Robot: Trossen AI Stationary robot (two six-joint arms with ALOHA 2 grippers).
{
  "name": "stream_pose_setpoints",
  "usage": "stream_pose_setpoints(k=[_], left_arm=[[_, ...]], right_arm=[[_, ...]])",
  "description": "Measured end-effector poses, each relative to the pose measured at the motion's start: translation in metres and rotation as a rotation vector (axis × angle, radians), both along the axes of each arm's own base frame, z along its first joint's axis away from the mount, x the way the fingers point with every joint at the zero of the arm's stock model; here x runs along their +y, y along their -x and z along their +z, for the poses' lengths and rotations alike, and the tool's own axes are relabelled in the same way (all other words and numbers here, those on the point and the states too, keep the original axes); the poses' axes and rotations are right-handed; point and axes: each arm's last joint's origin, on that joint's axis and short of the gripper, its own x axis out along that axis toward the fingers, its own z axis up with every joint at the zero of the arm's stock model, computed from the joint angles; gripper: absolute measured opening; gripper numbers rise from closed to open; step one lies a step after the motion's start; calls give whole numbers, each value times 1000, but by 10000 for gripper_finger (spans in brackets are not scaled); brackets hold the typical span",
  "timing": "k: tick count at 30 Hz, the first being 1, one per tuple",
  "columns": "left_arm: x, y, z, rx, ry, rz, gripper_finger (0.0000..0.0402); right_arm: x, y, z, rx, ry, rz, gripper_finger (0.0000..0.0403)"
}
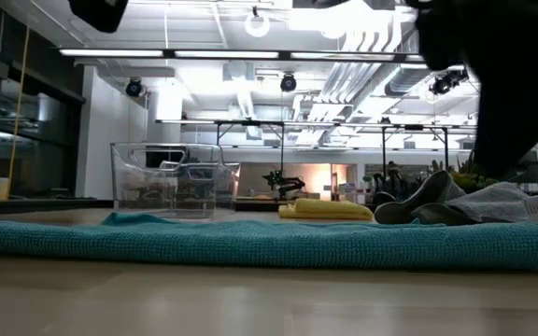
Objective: Fold microfiber towels
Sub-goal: Fold the blue microfiber cloth
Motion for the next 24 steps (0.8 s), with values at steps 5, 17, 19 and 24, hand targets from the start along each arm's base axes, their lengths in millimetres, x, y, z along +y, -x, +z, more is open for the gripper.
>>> stream_pose_setpoints(k=[5,17,19,24], left_arm=[[7,11,14,-49,31,11,159],[7,12,14,-51,22,46,159],[7,12,14,-50,22,47,159],[7,12,14,-51,22,46,159]], right_arm=[[-14,-10,0,4,-61,-90,181],[-13,-32,-36,72,-156,-112,181],[-14,-31,-40,97,-146,-127,181],[-12,-32,-45,107,-153,-134,181]])
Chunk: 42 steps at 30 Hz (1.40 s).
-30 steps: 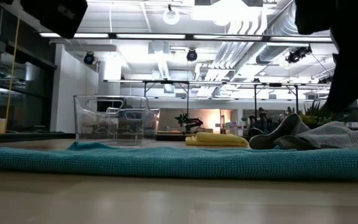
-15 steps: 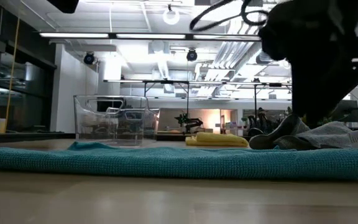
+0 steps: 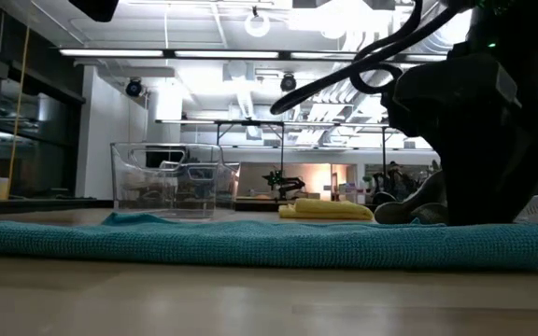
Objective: Fold microfiber towels
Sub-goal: Fold the blue microfiber cloth
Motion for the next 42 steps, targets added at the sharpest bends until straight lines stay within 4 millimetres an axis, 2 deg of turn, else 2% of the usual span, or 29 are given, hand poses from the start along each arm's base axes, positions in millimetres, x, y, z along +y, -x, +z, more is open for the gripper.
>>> stream_pose_setpoints(k=[30,42], left_arm=[[0,0,0,0,0,0,159],[0,0,0,0,0,0,159]], right_arm=[[1,-2,-2,-27,18,14,181],[7,-13,4,-151,-55,23,181]])
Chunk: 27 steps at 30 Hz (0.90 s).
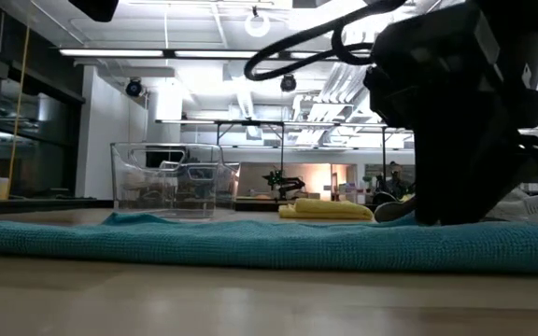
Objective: Fold microfiber towels
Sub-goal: Fold the blue microfiber cloth
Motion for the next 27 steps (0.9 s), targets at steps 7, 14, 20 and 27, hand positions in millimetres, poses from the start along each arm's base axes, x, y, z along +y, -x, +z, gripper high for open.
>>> stream_pose_setpoints(k=[7,14,20,27], left_arm=[[0,0,0,0,0,0,159],[0,0,0,0,0,0,159],[0,0,0,0,0,0,159],[0,0,0,0,0,0,159]], right_arm=[[-2,3,-1,27,27,-5,181],[-4,6,-3,64,54,-18,181],[-3,5,-2,47,46,-18,181],[-1,1,-6,25,35,-19,181]])
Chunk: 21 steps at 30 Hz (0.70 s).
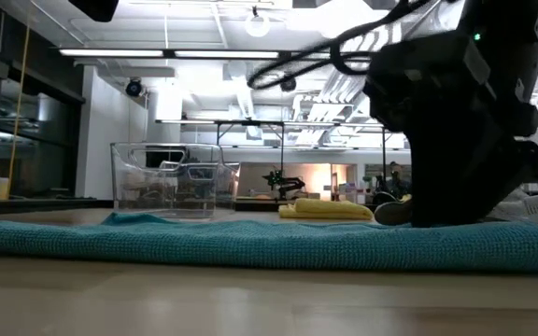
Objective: Fold microfiber towels
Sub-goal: Fold the blue microfiber cloth
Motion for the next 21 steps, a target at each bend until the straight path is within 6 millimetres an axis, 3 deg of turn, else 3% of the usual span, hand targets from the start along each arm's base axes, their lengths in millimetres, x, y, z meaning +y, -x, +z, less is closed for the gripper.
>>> stream_pose_setpoints(k=[5,12,16,21], left_arm=[[0,0,0,0,0,0,159],[0,0,0,0,0,0,159],[0,0,0,0,0,0,159],[0,0,0,0,0,0,159]], right_arm=[[2,-2,-13,49,-2,9,181],[1,-1,-15,62,14,36,172],[0,2,-17,92,44,71,123],[-3,7,-18,131,111,120,18]])
